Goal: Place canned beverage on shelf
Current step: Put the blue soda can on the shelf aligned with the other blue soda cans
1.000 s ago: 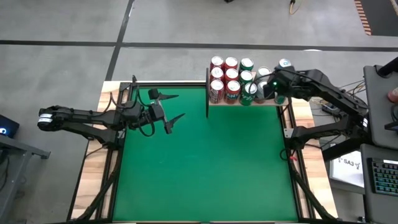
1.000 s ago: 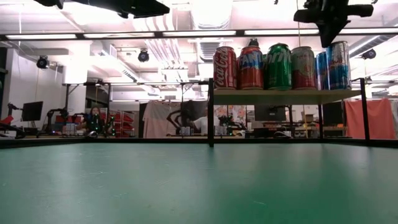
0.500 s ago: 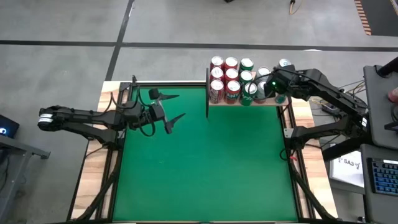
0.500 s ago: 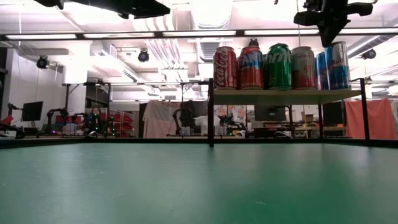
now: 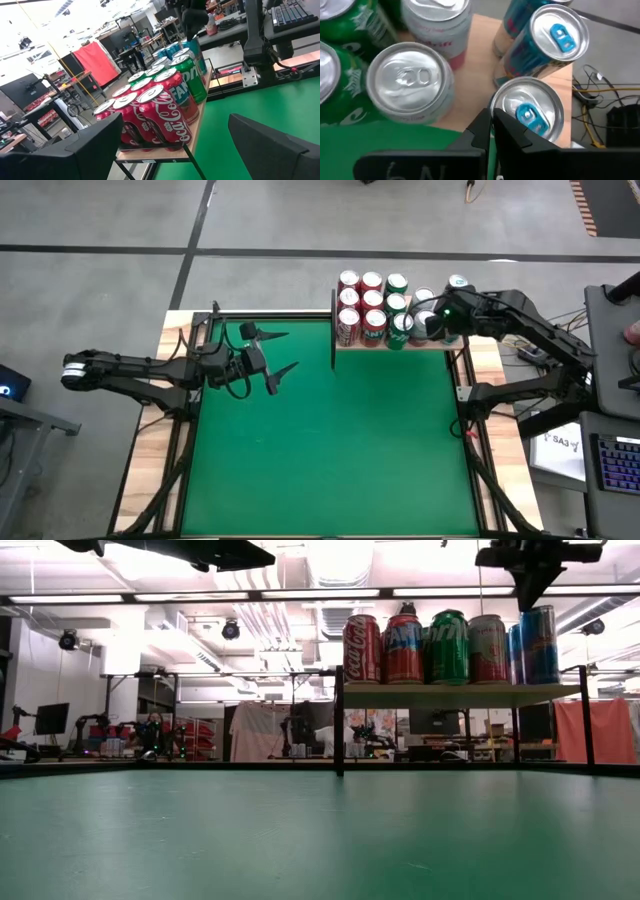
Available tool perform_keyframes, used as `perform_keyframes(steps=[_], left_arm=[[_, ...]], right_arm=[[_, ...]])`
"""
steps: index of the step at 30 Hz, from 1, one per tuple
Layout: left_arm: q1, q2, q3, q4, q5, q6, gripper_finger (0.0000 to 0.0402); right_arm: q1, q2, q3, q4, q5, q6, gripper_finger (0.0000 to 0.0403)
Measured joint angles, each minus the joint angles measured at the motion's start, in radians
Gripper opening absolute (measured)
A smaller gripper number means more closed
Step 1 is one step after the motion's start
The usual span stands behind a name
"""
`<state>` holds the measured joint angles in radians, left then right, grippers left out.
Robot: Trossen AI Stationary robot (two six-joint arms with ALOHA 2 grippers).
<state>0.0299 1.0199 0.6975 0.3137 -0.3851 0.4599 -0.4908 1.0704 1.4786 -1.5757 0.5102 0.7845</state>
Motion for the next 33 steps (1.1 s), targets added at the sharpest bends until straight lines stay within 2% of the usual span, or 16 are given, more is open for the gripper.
perform_keyframes(steps=[9, 13, 20, 23, 33], left_arm=[[0.000, 0.000, 0.000, 0.004, 0.000, 0.000, 0.0347], [0.000, 0.000, 0.000, 0.005, 0.000, 0.000, 0.0347], [0.000, 0.000, 0.000, 0.006, 0.000, 0.000, 0.0347], [0.000, 0.000, 0.000, 0.009, 0.000, 0.000, 0.0347], [0.000, 0.000, 0.000, 0.008, 0.000, 0.000, 0.0347]], right_arm=[[0.000, -0.002, 0.016, 0.003, 0.009, -0.012, 0.0012], [0.000, -0.001, 0.019, 0.006, 0.060, -0.006, 0.0012], [0.000, 0.000, 0.038, 0.147, 0.074, -0.035, 0.0012], [0.000, 0.017, 0.038, 0.179, 0.087, -0.047, 0.0012], [-0.003, 0.140, 0.038, 0.130, 0.120, -0.017, 0.0012]])
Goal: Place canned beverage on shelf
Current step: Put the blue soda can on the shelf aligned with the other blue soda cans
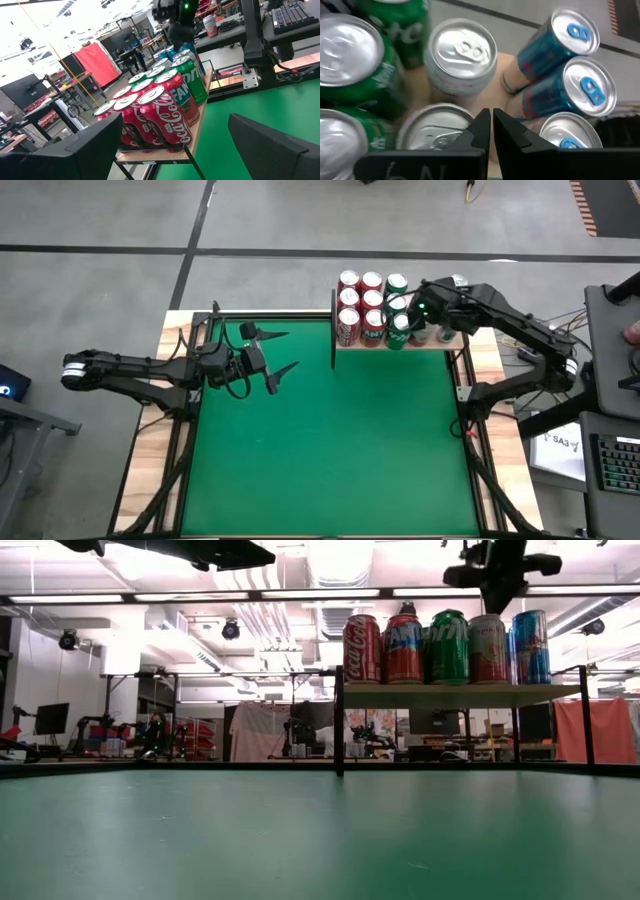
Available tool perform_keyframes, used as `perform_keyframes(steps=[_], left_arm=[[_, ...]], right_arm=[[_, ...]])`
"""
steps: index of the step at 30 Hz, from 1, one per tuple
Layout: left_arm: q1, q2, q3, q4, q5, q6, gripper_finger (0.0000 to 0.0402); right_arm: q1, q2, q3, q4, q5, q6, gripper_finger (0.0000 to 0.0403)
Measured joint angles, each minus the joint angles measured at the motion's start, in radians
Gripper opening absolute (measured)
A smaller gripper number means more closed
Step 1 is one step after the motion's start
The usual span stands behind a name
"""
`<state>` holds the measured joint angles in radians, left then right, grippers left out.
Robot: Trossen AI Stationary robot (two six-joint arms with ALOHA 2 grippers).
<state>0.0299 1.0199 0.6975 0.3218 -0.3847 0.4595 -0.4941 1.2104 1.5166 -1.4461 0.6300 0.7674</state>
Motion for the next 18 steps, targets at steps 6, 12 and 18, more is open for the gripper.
perform_keyframes(steps=[6, 12, 18], left_arm=[[0.000, 0.000, 0.000, -0.001, 0.000, 0.000, 0.0347], [0.000, 0.000, 0.000, -0.001, 0.000, 0.000, 0.0347], [0.000, 0.000, 0.000, -0.001, 0.000, 0.000, 0.0347]], right_arm=[[-0.033, 0.030, 0.000, -0.079, 0.005, 0.044, 0.0012], [-0.061, 0.020, 0.000, -0.124, 0.006, 0.068, 0.0012], [-0.065, 0.010, -0.001, -0.124, 0.006, 0.054, 0.0012]])
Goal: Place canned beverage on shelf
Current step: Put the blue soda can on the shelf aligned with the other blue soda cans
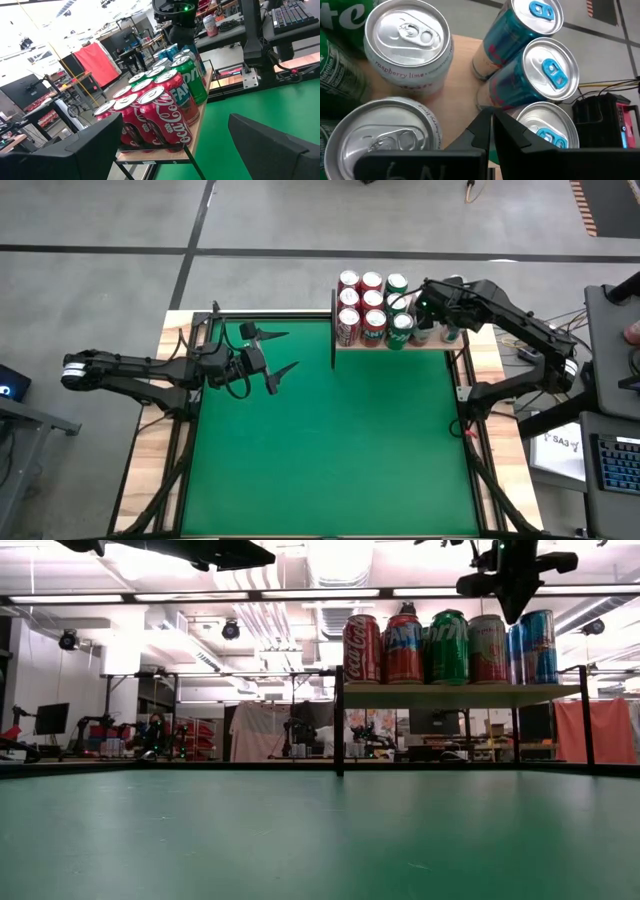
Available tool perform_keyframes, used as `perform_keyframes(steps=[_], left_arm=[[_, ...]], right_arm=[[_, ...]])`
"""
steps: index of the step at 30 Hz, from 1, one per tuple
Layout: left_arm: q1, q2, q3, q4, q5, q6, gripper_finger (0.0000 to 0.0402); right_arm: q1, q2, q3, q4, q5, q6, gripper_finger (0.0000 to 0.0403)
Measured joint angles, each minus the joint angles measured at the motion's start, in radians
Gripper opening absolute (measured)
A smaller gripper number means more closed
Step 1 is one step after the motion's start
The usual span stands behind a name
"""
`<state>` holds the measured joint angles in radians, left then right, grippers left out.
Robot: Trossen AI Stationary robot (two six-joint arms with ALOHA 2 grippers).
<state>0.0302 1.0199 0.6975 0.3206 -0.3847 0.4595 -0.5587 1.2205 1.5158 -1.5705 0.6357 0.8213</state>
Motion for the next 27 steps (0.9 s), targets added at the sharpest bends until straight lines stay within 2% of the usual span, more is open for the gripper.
perform_keyframes(steps=[6, 15, 27], left_arm=[[0.000, 0.000, 0.000, 0.000, 0.000, 0.000, 0.0347], [0.000, 0.000, 0.000, 0.000, 0.000, 0.000, 0.0347], [0.000, 0.000, 0.000, -0.001, 0.000, 0.000, 0.0347]], right_arm=[[0.000, 0.000, 0.000, 0.001, 0.018, -0.004, 0.0012], [-0.002, -0.001, 0.000, -0.001, -0.039, 0.017, 0.0012], [-0.011, -0.001, 0.000, -0.001, -0.034, 0.043, 0.0012]])
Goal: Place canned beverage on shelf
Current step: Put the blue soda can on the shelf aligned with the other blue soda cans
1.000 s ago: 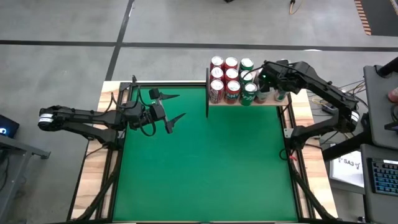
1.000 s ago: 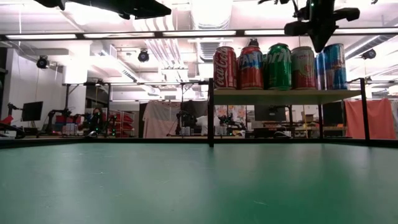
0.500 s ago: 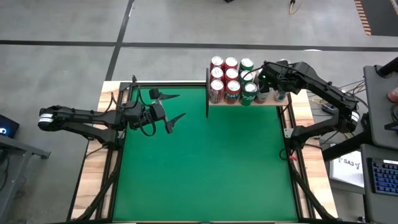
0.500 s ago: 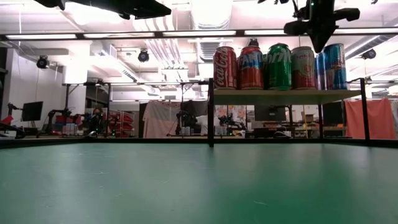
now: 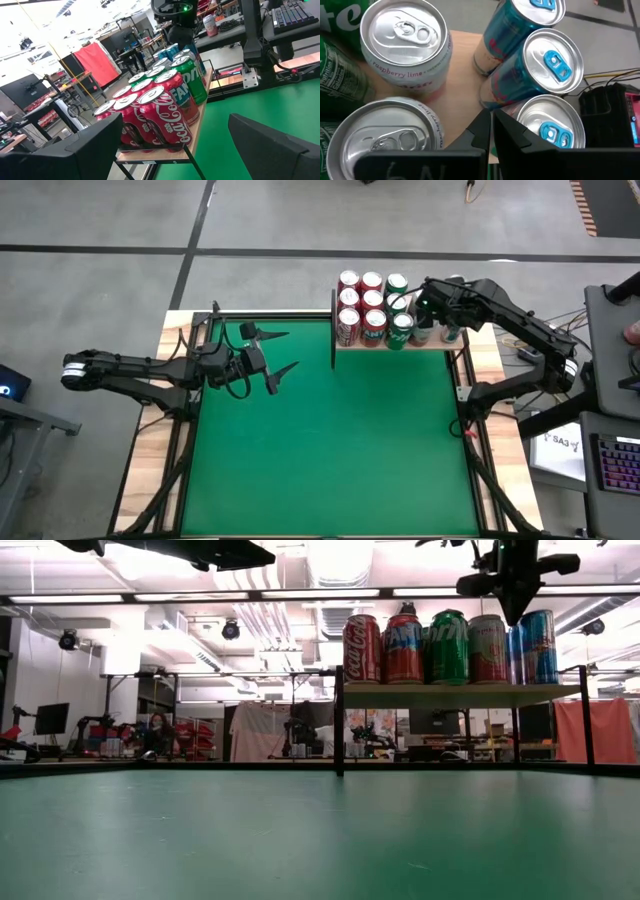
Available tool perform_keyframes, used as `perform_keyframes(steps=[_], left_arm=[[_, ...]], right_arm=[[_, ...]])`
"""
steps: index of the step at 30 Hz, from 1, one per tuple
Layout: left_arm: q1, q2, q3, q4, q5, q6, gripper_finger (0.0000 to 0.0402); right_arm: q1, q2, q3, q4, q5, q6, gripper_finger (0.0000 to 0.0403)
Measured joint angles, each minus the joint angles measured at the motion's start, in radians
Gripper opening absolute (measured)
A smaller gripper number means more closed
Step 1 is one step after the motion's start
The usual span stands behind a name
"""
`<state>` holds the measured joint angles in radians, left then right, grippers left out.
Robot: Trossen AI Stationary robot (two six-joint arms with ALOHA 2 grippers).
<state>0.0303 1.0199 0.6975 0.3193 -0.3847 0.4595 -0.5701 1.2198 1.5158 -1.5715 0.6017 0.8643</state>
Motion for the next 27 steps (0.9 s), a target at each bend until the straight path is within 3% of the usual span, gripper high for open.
perform_keyframes(steps=[27], left_arm=[[-0.001, -0.003, 0.005, 0.000, 0.000, -0.056, 0.0347]], right_arm=[[0.000, -0.001, -0.045, 0.000, 0.045, -0.030, 0.0012]])
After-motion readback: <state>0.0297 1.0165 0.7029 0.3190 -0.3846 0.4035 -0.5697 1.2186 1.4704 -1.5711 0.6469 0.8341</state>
